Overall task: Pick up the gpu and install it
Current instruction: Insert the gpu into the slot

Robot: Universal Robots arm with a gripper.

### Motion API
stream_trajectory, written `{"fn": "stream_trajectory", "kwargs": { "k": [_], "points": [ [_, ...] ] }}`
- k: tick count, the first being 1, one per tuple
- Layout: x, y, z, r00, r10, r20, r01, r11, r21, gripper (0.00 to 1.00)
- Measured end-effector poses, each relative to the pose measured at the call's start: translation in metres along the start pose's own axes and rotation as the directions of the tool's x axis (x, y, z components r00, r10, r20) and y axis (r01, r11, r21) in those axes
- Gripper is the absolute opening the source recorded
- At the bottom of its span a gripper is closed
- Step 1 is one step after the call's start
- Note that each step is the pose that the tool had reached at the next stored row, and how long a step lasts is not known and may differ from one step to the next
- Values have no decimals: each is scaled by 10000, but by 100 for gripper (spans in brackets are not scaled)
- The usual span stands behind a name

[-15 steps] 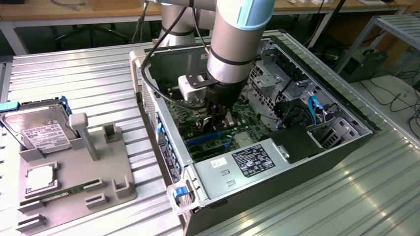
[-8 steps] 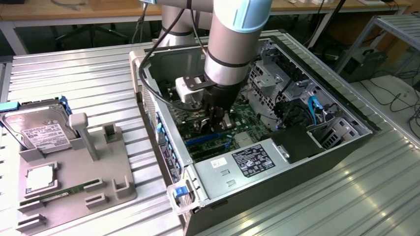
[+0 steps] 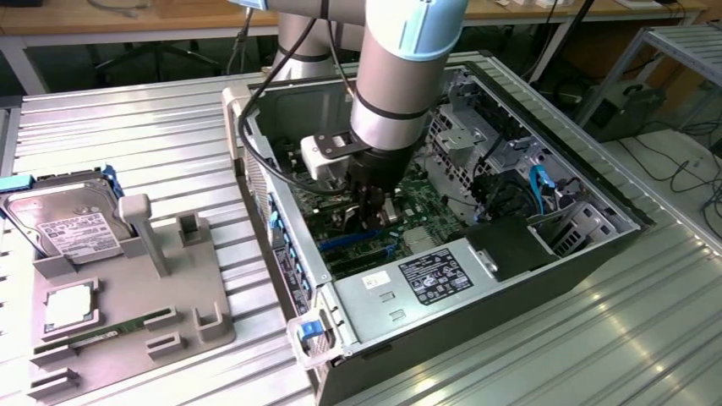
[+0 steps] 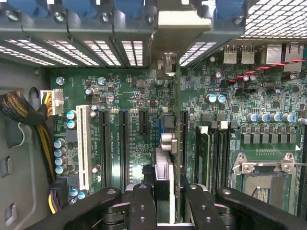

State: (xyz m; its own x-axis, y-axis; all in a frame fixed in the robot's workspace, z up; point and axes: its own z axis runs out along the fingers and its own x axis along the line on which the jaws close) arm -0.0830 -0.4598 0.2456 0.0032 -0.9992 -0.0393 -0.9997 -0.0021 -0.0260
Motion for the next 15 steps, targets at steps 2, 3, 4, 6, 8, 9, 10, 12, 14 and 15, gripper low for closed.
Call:
{"fn": "stream_trajectory", "kwargs": {
  "k": [2,3,4,6,8,9,10,12,14,15],
  "points": [
    [0,5,10,10000,-1,1,1,10000,-1,28],
    [0,5,15,10000,-1,1,1,10000,-3,28],
    [1,6,21,10000,-1,0,1,10000,-6,28],
    [1,7,36,10000,0,0,0,10000,-11,28],
    [2,8,53,10000,2,0,-2,10000,-16,28],
    [2,8,60,10000,1,-1,-1,10000,-19,28],
    [3,8,67,10000,1,-1,-1,10000,-21,28],
    [3,9,78,10000,1,-1,-1,10000,-27,28],
    [3,9,78,10000,-1,-2,1,10000,-29,28],
    [3,9,78,10000,-1,1,1,10000,-27,28]
  ]
}}
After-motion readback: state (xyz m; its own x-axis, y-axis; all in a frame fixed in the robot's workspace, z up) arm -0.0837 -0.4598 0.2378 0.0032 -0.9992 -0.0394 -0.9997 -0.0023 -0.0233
